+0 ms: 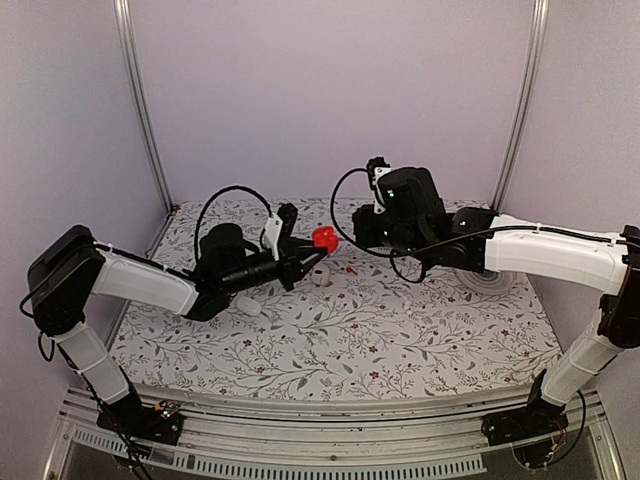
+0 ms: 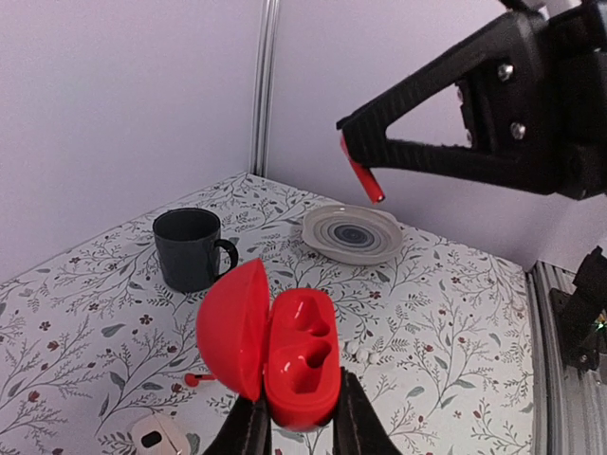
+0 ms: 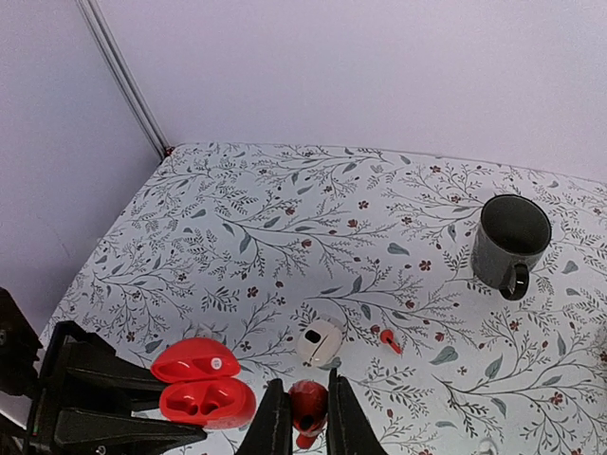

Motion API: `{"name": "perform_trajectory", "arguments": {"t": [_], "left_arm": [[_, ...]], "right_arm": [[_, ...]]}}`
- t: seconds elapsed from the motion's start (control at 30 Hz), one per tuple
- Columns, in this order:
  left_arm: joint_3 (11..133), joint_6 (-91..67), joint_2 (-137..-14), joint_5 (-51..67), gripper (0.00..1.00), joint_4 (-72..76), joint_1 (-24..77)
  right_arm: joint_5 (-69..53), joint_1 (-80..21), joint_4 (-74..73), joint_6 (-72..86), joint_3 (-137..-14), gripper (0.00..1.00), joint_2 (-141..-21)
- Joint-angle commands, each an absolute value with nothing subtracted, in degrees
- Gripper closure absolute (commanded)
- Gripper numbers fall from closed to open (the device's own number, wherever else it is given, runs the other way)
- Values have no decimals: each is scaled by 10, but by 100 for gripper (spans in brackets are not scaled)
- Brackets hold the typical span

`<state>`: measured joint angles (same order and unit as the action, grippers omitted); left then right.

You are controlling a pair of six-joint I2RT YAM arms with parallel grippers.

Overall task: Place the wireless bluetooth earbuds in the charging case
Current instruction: Insert the right earbud into the right side groove of the charging case.

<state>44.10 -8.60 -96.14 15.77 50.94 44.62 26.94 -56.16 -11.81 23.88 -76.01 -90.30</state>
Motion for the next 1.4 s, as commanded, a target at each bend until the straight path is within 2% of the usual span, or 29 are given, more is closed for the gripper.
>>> {"name": "perform_trajectory", "arguments": {"t": [0.0,0.7,1.37], "left_arm": [[450,-50,-951,142,100,448,457],[488,-35,-920,173,100,406,468],[497,-60,-906,198,100,410,470]], "right_arm": [[274,-580,-57,196,-752,96,-888],[226,-599,92,140,-662,96,-858],[221,-602,114,137,-650,96,-868]]}}
